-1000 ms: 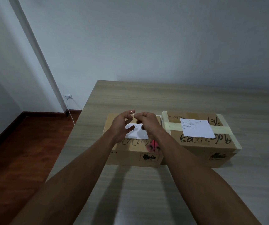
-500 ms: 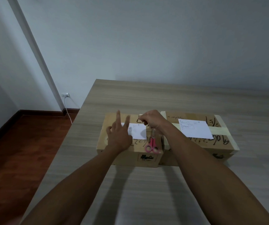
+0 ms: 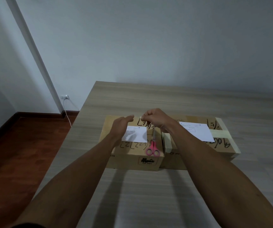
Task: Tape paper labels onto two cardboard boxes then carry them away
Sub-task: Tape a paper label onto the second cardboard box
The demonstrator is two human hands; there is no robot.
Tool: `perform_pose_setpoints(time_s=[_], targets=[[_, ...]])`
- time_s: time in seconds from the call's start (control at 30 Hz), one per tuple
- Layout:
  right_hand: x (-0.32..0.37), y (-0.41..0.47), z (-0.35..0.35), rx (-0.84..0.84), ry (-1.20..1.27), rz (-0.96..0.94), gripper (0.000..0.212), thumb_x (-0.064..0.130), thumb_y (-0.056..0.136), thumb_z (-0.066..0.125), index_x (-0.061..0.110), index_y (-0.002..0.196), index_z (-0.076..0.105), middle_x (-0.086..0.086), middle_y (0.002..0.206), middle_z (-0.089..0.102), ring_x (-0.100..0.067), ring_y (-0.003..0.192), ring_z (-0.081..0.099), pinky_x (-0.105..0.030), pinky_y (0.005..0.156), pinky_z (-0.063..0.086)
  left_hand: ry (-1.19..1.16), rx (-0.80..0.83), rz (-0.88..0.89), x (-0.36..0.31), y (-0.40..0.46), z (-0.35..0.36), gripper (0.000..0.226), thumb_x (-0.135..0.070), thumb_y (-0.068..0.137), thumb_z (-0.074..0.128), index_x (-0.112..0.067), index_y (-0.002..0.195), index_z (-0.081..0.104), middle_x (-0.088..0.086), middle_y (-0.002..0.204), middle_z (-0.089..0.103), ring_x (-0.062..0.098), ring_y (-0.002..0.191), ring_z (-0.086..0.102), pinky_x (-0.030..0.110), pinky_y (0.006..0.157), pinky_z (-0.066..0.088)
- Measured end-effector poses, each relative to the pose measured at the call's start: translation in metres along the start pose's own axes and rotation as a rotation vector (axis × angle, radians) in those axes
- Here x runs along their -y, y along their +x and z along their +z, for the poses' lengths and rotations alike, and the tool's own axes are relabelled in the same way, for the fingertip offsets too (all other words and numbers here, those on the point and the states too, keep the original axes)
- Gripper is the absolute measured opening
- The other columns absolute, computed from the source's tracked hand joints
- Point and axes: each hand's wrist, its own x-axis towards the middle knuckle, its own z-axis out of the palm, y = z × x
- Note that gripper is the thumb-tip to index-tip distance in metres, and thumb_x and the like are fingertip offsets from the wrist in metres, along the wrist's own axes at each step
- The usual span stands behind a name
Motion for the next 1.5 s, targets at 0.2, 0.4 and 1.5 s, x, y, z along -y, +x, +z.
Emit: perform_pose_setpoints(time_s=[0.2,0.4,1.5], targets=[[-0.003,-0.001,-0.002,0.002,-0.047,0.040,0.012,0.009,0.087,0.073,-0.002,0.083,0.075,-0.005,0.073,0.069,-0.014,0.064,0.056,-0.022,0.050,0.040,-0.037,-0.034,0.012,0.002,0.008,0.005,0.014,-0.023,0.094,0.072,-0.013,0.102,0.077,-0.005,0.103,0.072,0.016,0.106,0.062,0.029,0.089,0.042],[-0.009,0.006,-0.006,-0.043,-0.098,0.110,0.018,0.011,0.084,0.073,-0.001,0.072,0.066,-0.017,0.070,0.056,-0.006,0.035,0.039,-0.019,0.038,0.030,-0.044,-0.112,0.035,0.011,0.014,0.013,0.012,-0.015,0.090,0.077,-0.008,0.099,0.080,-0.006,0.090,0.075,0.003,0.083,0.065,0.016,0.070,0.046],[-0.038,0.089,-0.053,0.180,-0.316,0.035,0.017,0.014,0.091,0.077,-0.003,0.093,0.076,-0.005,0.084,0.073,-0.002,0.069,0.064,-0.018,0.062,0.046,0.175,-0.045,0.162,0.030,0.081,0.059,0.053,-0.011,0.097,0.068,-0.019,0.052,0.042,-0.009,0.047,0.031,0.004,0.045,0.027,0.018,0.050,0.032]])
